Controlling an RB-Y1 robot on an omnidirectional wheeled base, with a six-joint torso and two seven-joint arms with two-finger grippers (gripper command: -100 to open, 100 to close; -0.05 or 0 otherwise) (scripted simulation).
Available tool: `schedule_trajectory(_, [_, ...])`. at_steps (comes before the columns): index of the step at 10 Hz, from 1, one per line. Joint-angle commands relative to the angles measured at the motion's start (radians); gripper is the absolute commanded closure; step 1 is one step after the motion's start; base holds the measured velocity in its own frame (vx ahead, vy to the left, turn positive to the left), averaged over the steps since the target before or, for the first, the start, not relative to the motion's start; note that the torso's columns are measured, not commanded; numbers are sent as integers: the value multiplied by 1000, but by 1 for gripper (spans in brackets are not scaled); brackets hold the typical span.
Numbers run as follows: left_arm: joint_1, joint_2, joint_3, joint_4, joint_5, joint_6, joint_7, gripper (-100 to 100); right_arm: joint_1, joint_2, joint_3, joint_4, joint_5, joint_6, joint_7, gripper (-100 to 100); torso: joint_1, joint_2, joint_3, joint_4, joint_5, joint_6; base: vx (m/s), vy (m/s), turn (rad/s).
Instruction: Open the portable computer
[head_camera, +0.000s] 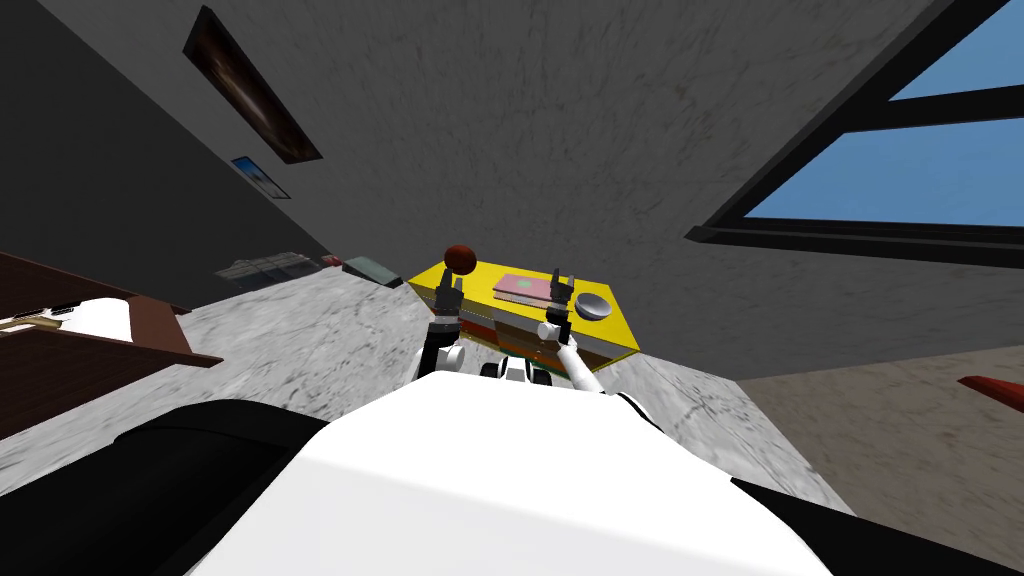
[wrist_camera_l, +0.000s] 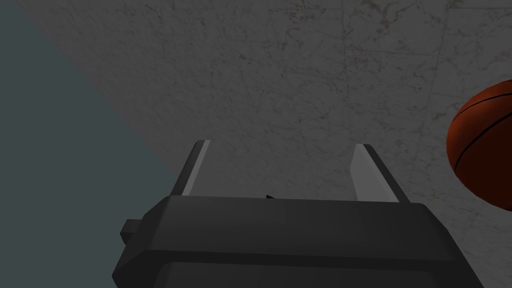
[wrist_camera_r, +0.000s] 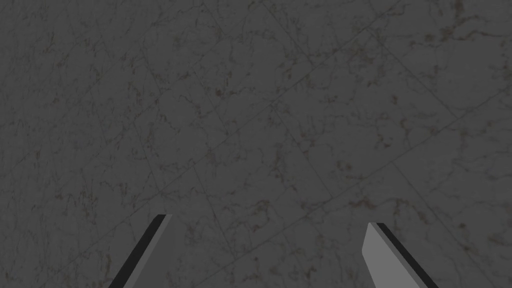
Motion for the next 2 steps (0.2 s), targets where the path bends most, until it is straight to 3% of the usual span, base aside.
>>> schedule_trajectory(1, [0,0,0,0,0,0,0,0,0,0,0,0,0,0,0,0,0,0,0,0,0,0,0,0,0])
schedule_trajectory(2, [0,0,0,0,0,0,0,0,0,0,0,0,0,0,0,0,0,1,0,0,0,0,0,0,0])
